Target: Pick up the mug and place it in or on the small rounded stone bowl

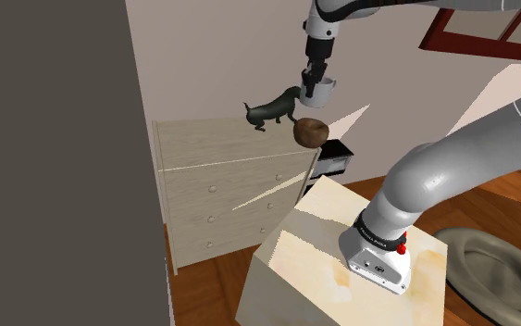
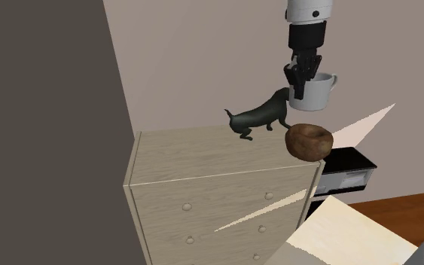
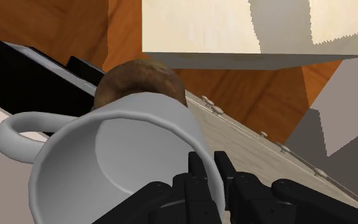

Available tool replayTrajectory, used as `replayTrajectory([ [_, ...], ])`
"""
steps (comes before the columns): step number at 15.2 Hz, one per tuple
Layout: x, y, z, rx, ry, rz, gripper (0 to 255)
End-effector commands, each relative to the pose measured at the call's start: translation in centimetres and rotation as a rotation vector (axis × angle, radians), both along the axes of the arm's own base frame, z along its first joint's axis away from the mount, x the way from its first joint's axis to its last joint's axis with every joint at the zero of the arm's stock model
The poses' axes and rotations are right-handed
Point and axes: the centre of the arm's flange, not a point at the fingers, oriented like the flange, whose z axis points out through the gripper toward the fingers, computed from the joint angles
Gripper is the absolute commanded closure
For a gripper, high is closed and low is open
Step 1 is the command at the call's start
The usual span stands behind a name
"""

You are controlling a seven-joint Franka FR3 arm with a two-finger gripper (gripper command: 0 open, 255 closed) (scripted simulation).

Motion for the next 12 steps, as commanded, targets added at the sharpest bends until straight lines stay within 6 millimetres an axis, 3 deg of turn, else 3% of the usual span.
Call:
replayTrajectory([
  [1, -1.6, -2.1, 0.0, 0.000, 0.000, 0.001, 255],
  [4, -3.7, -4.9, 0.1, 0.000, 0.000, 0.001, 255],
  [12, -3.7, -4.9, -4.2, 0.000, 0.000, 0.001, 255],
])
